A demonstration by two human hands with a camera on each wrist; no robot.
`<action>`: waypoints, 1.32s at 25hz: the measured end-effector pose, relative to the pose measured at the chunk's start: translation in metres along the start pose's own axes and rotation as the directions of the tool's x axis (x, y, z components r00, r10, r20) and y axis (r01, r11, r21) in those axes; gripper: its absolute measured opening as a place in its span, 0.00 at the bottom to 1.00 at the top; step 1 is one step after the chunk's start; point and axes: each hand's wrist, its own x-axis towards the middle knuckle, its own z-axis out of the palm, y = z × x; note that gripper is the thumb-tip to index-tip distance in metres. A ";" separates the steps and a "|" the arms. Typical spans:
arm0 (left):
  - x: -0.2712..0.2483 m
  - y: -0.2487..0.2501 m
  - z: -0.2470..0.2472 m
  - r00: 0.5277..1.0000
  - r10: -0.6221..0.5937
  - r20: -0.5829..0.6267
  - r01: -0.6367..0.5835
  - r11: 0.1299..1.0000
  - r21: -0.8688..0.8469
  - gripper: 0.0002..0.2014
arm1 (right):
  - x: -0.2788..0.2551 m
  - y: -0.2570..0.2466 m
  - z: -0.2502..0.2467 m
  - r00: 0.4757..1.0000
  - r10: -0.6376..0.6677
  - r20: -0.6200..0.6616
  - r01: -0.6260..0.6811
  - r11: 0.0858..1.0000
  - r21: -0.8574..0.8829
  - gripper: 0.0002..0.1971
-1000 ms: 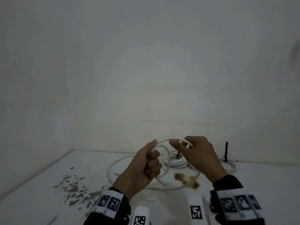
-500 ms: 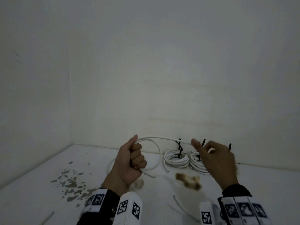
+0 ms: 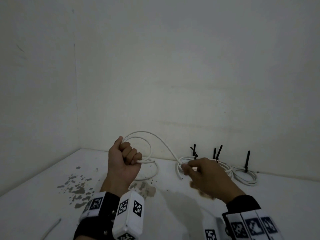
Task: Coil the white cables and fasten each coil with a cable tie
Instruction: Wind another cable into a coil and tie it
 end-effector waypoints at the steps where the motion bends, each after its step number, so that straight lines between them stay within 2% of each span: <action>1: -0.001 0.000 0.001 1.000 -0.009 0.005 0.009 1.000 0.020 0.29 | 0.003 0.001 0.003 0.996 0.007 -0.093 -0.008 1.000 -0.008 0.20; 3: -0.003 0.001 0.004 0.999 -0.041 0.025 0.040 0.998 0.056 0.30 | 0.006 0.005 0.007 0.980 0.022 -0.195 -0.023 1.000 -0.001 0.17; 6: -0.007 -0.002 0.010 0.992 -0.105 0.076 0.095 0.987 0.128 0.28 | 0.007 0.004 0.011 0.984 0.032 -0.177 0.000 0.984 0.178 0.02; 9: -0.016 -0.021 0.022 0.965 -0.226 0.136 0.193 0.957 0.217 0.27 | 0.003 -0.005 0.016 0.951 0.099 -0.294 0.021 0.925 0.380 0.03; 10: -0.020 -0.032 0.026 0.954 -0.266 0.139 0.224 0.940 0.259 0.28 | 0.003 -0.012 0.017 0.949 0.186 -0.253 -0.022 0.843 0.538 0.05; 11: -0.023 -0.043 0.029 0.945 -0.299 0.130 0.252 0.922 0.293 0.28 | 0.005 -0.020 0.018 0.956 0.265 -0.126 -0.099 0.695 0.713 0.09; 13: -0.028 -0.062 0.032 0.930 -0.352 0.106 0.301 0.894 0.331 0.29 | 0.005 -0.033 0.018 0.950 0.278 0.146 -0.238 0.337 0.911 0.18; 14: -0.029 -0.068 0.032 0.924 -0.371 0.089 0.318 0.879 0.354 0.29 | 0.006 -0.033 0.018 0.947 0.260 0.187 -0.253 0.247 0.936 0.18; 16: -0.031 -0.073 0.031 0.932 -0.360 0.030 0.301 0.821 0.485 0.29 | 0.006 -0.030 0.013 0.940 0.266 0.214 -0.272 0.206 0.940 0.11; 18: -0.028 -0.073 0.028 0.960 -0.281 0.010 0.213 0.747 0.630 0.28 | 0.006 -0.025 0.005 0.917 0.307 0.256 -0.337 0.250 0.908 0.07; 20: -0.024 -0.071 0.023 0.982 -0.185 0.038 0.104 0.700 0.706 0.28 | 0.005 -0.023 0.000 0.906 0.307 0.292 -0.388 0.323 0.863 0.06; 21: -0.022 -0.071 0.021 0.987 -0.154 0.047 0.074 0.691 0.719 0.28 | 0.003 -0.025 -0.001 0.913 0.285 0.291 -0.387 0.389 0.836 0.05; 24: -0.019 -0.070 0.017 0.995 -0.083 0.057 0.013 0.674 0.738 0.26 | -0.001 -0.031 0.007 0.970 0.209 0.125 -0.240 0.741 0.627 0.08; 26: -0.015 -0.067 0.015 0.995 -0.043 0.085 -0.037 0.647 0.761 0.25 | -0.002 -0.034 0.012 0.992 0.126 -0.019 -0.101 0.866 0.489 0.08; 29: -0.009 -0.061 0.011 0.992 0.025 0.122 -0.112 0.604 0.789 0.27 | 0.000 -0.037 0.012 0.990 0.056 -0.130 -0.012 0.948 0.317 0.08; 31: -0.008 -0.062 0.011 0.991 0.031 0.133 -0.126 0.577 0.807 0.27 | 0.001 -0.036 0.013 0.991 0.012 -0.132 0.001 0.995 0.103 0.10; 33: -0.008 -0.063 0.011 0.991 0.044 0.125 -0.127 0.589 0.798 0.26 | 0.001 -0.031 0.011 0.994 0.021 -0.107 -0.020 1.000 0.014 0.12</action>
